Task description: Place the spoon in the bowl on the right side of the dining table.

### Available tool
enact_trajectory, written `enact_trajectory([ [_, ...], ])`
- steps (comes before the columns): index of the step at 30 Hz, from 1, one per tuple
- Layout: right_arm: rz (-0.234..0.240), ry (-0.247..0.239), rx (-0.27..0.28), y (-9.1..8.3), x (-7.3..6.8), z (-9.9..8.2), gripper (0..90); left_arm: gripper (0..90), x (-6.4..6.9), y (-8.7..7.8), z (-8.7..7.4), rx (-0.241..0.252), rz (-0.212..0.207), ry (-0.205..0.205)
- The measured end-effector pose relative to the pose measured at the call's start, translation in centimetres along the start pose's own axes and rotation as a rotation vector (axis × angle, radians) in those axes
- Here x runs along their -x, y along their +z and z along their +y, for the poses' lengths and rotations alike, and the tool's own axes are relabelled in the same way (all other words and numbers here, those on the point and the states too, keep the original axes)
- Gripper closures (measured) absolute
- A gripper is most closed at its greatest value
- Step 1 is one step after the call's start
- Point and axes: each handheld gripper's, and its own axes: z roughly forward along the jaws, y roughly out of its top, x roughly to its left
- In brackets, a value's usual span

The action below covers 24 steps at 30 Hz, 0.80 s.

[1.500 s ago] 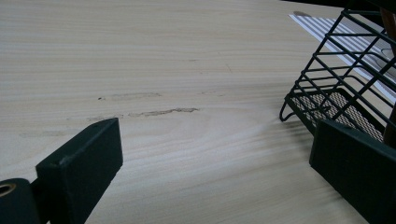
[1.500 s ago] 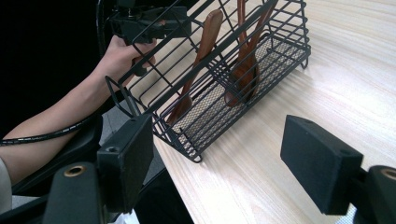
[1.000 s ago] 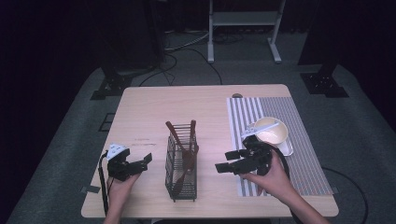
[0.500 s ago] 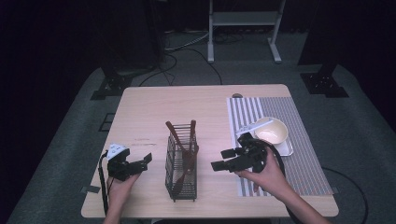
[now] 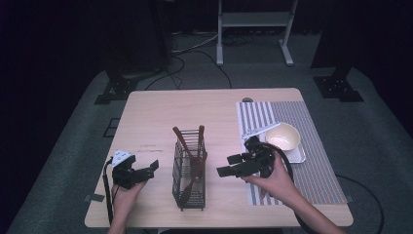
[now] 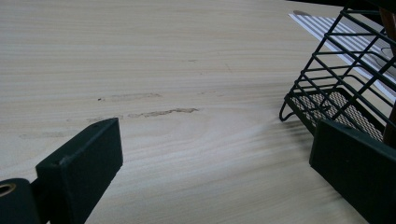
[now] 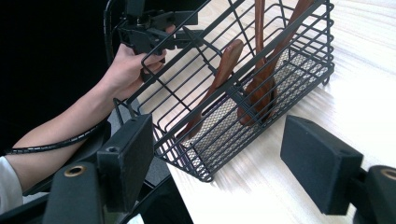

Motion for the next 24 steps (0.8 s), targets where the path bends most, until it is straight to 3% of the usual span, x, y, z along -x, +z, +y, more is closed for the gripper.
enact_trajectory([
  [24,0.012,0.017,-0.014,1.0,0.3,1.4,24.5,1.8,0.1,0.0,0.0,-0.001,0.001,0.003],
])
